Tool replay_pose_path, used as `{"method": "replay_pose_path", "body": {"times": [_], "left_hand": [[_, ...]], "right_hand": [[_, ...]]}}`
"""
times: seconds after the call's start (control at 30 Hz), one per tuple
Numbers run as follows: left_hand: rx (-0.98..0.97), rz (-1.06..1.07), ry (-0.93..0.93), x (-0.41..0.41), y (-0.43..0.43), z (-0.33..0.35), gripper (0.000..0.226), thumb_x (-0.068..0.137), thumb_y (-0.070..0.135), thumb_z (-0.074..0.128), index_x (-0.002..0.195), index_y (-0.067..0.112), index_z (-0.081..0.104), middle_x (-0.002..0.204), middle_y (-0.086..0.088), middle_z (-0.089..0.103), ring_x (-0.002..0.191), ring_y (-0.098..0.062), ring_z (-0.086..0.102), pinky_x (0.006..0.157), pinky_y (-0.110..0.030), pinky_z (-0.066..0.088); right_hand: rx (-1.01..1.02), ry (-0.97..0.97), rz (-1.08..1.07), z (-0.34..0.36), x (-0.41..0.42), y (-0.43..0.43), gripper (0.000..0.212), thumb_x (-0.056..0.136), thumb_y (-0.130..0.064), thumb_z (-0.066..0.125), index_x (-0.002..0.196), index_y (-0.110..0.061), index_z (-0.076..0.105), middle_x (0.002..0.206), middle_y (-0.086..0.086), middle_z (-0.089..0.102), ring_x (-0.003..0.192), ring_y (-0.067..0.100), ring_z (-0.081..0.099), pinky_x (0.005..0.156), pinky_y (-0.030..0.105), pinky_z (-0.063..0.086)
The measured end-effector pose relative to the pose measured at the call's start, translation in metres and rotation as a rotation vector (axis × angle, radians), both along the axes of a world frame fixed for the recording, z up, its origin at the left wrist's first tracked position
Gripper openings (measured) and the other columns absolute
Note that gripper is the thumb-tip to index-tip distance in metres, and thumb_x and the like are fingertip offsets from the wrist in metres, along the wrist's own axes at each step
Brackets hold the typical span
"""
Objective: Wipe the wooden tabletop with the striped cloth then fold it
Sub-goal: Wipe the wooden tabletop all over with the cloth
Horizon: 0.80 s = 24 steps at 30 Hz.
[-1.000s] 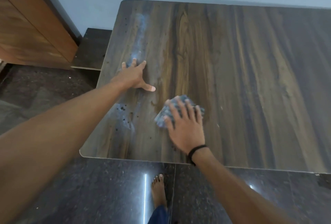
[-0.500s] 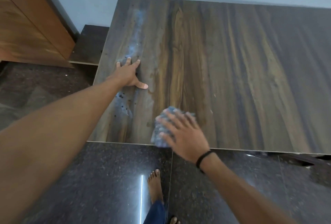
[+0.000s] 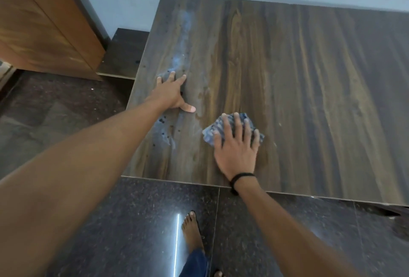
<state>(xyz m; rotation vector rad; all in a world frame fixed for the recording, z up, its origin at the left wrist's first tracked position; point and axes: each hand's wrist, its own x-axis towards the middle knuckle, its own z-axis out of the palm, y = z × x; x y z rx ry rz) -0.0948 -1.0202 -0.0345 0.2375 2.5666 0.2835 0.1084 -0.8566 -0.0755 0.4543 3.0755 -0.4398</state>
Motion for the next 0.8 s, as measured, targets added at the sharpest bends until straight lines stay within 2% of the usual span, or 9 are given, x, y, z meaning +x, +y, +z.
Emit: {"method": "replay_pose_path", "body": {"times": [0.13,0.17,0.3,0.33,0.47,0.53,0.63,0.67,0.8], "left_hand": [[-0.088,-0.108,0.013,-0.016,-0.001,0.014,0.128,0.062,0.067,0.081,0.160,0.031,0.006,0.167,-0.007,-0.002,0.150,-0.040,0.009,0.119,-0.054,0.018],[-0.087,-0.120,0.036,-0.023,-0.001,0.022,0.125,0.065,0.064,0.081,0.160,0.028,0.007,0.167,-0.009,0.001,0.150,-0.039,0.013,0.119,-0.052,0.017],[-0.062,-0.061,0.060,-0.061,-0.010,0.040,0.127,0.067,0.056,0.082,0.159,0.030,-0.002,0.167,-0.004,-0.011,0.151,-0.042,-0.004,0.119,-0.058,0.008],[-0.056,-0.040,0.048,-0.067,-0.011,0.040,0.129,0.067,0.056,0.082,0.159,0.031,-0.004,0.166,-0.002,-0.015,0.150,-0.042,-0.009,0.118,-0.059,0.006],[-0.081,-0.033,-0.040,-0.082,-0.021,0.024,0.132,0.064,0.058,0.082,0.158,0.034,-0.008,0.165,0.001,-0.020,0.149,-0.041,-0.013,0.118,-0.062,0.005],[-0.104,-0.051,-0.085,-0.081,-0.029,0.014,0.134,0.064,0.060,0.082,0.157,0.036,-0.011,0.164,0.003,-0.024,0.149,-0.039,-0.016,0.119,-0.063,0.006],[-0.087,-0.049,-0.102,-0.080,-0.035,0.004,0.135,0.063,0.059,0.084,0.156,0.039,-0.012,0.162,0.008,-0.026,0.149,-0.035,-0.020,0.119,-0.063,0.007],[-0.078,-0.046,-0.101,-0.079,-0.035,0.004,0.135,0.062,0.059,0.084,0.156,0.040,-0.012,0.162,0.008,-0.026,0.149,-0.034,-0.020,0.119,-0.063,0.008],[-0.104,-0.065,-0.102,-0.080,-0.033,0.008,0.137,0.061,0.060,0.085,0.156,0.039,-0.012,0.163,0.008,-0.026,0.150,-0.035,-0.018,0.118,-0.064,0.012]], "right_hand": [[0.071,0.013,0.635,0.002,0.010,-0.004,0.054,0.103,-0.058,0.028,0.155,-0.044,0.028,0.165,-0.010,0.026,0.154,0.019,0.021,0.125,0.050,0.013],[0.087,-0.004,0.673,0.001,0.002,0.009,0.054,0.103,-0.059,0.027,0.155,-0.046,0.026,0.165,-0.012,0.024,0.154,0.017,0.019,0.125,0.048,0.013],[0.039,0.026,0.101,-0.002,-0.036,0.001,0.055,0.103,-0.056,0.030,0.156,-0.040,0.031,0.166,-0.005,0.027,0.154,0.024,0.020,0.125,0.051,0.008],[0.029,0.020,0.126,0.001,-0.034,-0.017,0.055,0.103,-0.055,0.030,0.156,-0.039,0.029,0.166,-0.003,0.025,0.154,0.026,0.019,0.125,0.051,0.005],[0.041,-0.028,0.704,0.008,-0.001,-0.019,0.053,0.105,-0.058,0.026,0.156,-0.045,0.025,0.167,-0.010,0.021,0.155,0.018,0.015,0.126,0.048,0.004],[0.076,-0.002,0.596,0.000,-0.017,0.006,0.054,0.104,-0.059,0.025,0.156,-0.046,0.026,0.166,-0.011,0.022,0.155,0.018,0.016,0.126,0.048,0.007],[0.052,0.007,0.114,-0.003,-0.044,0.002,0.055,0.103,-0.057,0.029,0.156,-0.040,0.030,0.166,-0.006,0.026,0.154,0.023,0.020,0.125,0.051,0.009],[0.033,0.005,0.113,0.000,-0.041,-0.012,0.056,0.104,-0.055,0.030,0.157,-0.039,0.028,0.166,-0.004,0.025,0.154,0.025,0.019,0.125,0.053,0.010],[0.044,-0.053,0.748,0.005,0.007,-0.018,0.054,0.105,-0.058,0.027,0.157,-0.044,0.024,0.166,-0.009,0.023,0.155,0.019,0.017,0.124,0.051,0.014]]}}
